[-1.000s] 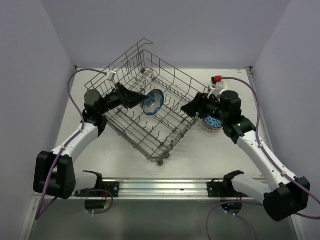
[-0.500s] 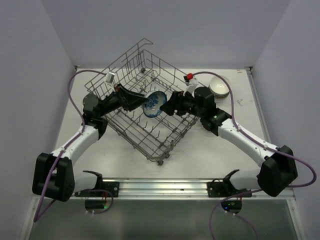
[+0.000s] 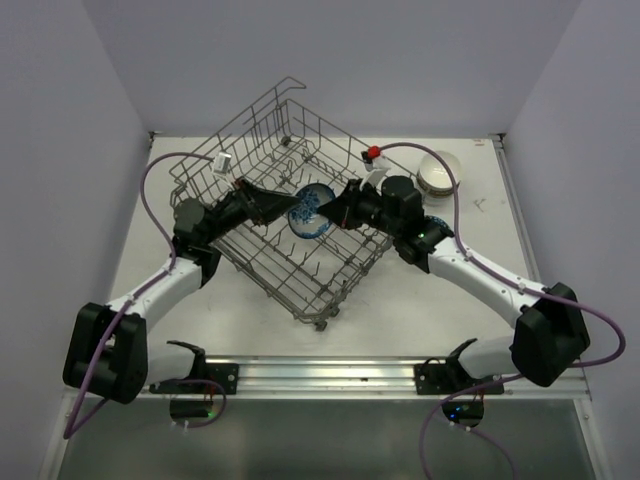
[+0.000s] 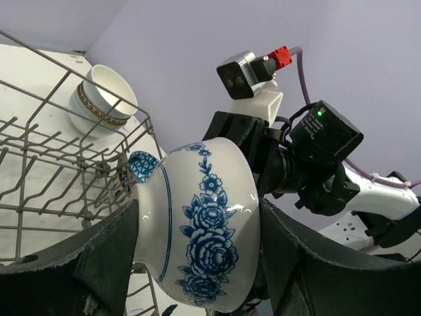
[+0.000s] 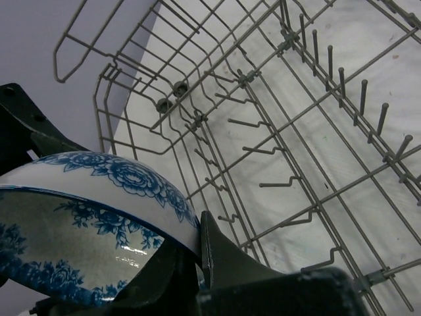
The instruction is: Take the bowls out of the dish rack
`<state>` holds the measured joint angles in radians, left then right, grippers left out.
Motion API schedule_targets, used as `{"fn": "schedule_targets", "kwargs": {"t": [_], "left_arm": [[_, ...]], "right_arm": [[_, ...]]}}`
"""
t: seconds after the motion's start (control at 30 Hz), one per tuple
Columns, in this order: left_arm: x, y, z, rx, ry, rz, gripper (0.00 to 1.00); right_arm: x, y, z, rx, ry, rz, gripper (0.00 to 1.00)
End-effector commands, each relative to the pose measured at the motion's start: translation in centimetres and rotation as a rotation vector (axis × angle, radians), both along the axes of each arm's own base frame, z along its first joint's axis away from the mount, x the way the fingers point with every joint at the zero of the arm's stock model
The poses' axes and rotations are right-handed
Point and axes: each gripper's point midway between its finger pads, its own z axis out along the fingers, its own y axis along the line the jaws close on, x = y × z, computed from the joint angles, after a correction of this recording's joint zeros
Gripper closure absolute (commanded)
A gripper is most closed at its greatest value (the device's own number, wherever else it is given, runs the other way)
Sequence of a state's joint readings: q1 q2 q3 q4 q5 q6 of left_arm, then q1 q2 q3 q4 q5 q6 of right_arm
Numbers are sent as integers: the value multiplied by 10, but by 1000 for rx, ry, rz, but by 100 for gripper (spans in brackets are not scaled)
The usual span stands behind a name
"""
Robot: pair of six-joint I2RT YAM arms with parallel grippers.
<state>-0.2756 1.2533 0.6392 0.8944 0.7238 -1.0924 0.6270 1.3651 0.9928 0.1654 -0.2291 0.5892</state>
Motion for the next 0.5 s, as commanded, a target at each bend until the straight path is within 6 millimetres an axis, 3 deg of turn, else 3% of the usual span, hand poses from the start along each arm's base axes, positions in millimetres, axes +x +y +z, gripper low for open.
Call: {"fn": "schedule_targets", "kwargs": {"t": [0.0, 0.03, 0.07, 0.1, 0.13, 0.17, 0.2, 0.27, 0.33, 0.47], "left_arm": [[-18, -8, 5, 56, -161, -60, 54], [-16, -7, 3, 102, -216, -43, 37], [-10, -6, -12, 164, -161, -30, 29], [-5, -3, 0, 207, -208, 4, 24], [9, 4, -1, 306, -295, 94, 12], [13, 10, -20, 398, -239, 123, 6], [15, 16, -5, 447, -294, 179, 0], [22, 27, -15, 581, -313, 274, 0], [25, 43, -6, 654, -362, 379, 0], [26, 58, -8, 773, -379, 488, 0]], "right_arm": [[23, -25, 37, 54, -53, -178, 100], [19, -28, 45, 57, -69, -185, 100], [20, -33, 49, 44, -83, -199, 100], [17, -38, 46, 13, -68, -211, 100], [15, -44, 52, -4, -85, -224, 100], [16, -52, 61, -16, -100, -257, 100], [13, -59, 55, -56, -80, -271, 100], [14, -78, 65, -102, -115, -343, 100], [13, -100, 59, -193, -116, -414, 100], [17, -158, 57, -264, -111, -603, 100]]}}
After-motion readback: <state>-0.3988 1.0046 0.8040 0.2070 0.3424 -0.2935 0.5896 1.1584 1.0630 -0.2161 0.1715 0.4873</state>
